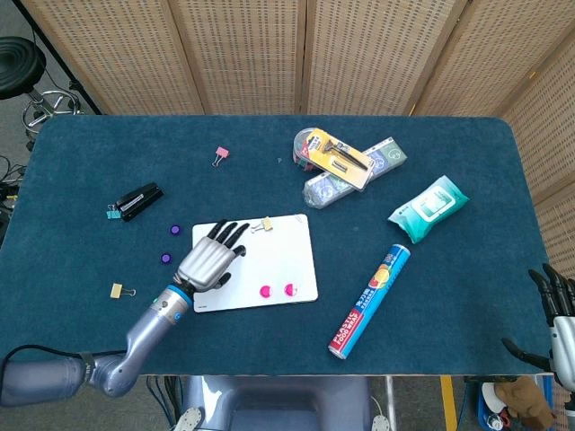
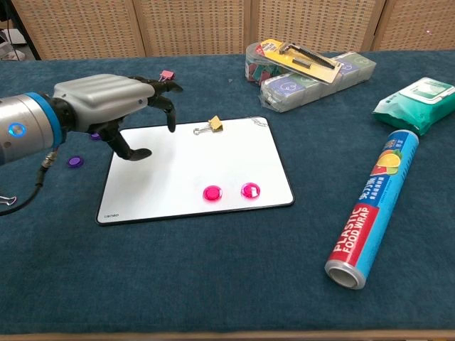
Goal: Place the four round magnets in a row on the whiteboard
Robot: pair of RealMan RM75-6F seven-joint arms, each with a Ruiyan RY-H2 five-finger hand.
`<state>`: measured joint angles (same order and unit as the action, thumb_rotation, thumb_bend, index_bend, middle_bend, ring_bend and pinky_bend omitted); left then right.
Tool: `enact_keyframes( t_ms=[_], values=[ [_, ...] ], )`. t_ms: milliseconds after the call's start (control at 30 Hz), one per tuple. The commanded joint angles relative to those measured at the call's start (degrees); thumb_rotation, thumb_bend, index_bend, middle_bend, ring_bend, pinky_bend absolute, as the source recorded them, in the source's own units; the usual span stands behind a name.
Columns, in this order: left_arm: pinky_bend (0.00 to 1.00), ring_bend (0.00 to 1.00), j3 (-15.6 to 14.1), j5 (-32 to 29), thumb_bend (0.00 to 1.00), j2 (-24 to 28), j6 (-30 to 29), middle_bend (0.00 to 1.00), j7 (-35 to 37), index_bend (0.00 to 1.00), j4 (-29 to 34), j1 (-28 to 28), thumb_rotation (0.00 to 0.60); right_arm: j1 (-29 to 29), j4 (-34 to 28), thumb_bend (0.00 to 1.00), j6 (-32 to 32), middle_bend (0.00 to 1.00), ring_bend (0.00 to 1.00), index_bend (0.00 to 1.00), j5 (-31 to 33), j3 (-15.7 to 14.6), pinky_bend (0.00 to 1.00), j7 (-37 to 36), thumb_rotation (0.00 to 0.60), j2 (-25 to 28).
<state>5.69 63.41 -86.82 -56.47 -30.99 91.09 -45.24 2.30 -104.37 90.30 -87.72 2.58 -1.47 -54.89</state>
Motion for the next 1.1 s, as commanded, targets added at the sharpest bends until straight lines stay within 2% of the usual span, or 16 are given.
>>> enact_keyframes(
  t_ms=[33, 167, 233, 467, 733, 1100],
  values=[
    [0.0, 0.0, -0.9, 0.6, 0.32, 2.3, -0.7, 0.0, 2.5, 0.36, -1.4, 1.7, 0.6, 0.0, 0.0, 0.0, 0.0, 0.0, 0.0, 0.0, 0.0, 0.0, 0.0, 0.2, 0.6, -0.1],
    [0.0, 0.0, -1.9, 0.6, 0.32, 3.5, -0.4, 0.0, 6.1, 0.36, -5.1, 3.6, 0.6, -0.2, -0.1, 0.0, -0.4, 0.0, 0.0, 0.0, 0.2, -0.1, 0.0, 0.7, 0.6, -0.3],
    [0.0, 0.0, -2.3, -0.9, 0.32, 3.7, -0.1, 0.0, 9.3, 0.36, -9.5, 5.5, 0.6, -0.3, -0.1, 0.0, -0.8, 0.0, 0.0, 0.0, 0.3, -0.1, 0.0, 1.2, 0.6, -0.5],
    [0.0, 0.0, -2.1, -0.7, 0.32, 2.1, 0.4, 0.0, 15.6, 0.37, -17.4, 8.1, 0.6, -0.4, -0.2, 0.0, -1.0, 0.0, 0.0, 0.0, 0.4, -0.1, 0.0, 1.6, 0.6, -0.7],
    [0.0, 0.0, -2.2, 1.2, 0.32, 1.4, 1.5, 0.0, 18.4, 0.42, -19.4, 9.0, 0.6, -0.5, -0.2, 0.0, -1.0, 0.0, 0.0, 0.0, 0.4, -0.2, 0.0, 1.5, 0.6, -0.6],
    [0.0, 0.0, -2.3, 2.0, 0.32, -0.4, 3.0, 0.0, 17.9, 0.42, -21.2, 9.4, 0.6, -0.5, -0.2, 0.0, -1.1, 0.0, 0.0, 0.0, 0.4, -0.2, 0.0, 1.0, 0.6, -0.4]
  ],
)
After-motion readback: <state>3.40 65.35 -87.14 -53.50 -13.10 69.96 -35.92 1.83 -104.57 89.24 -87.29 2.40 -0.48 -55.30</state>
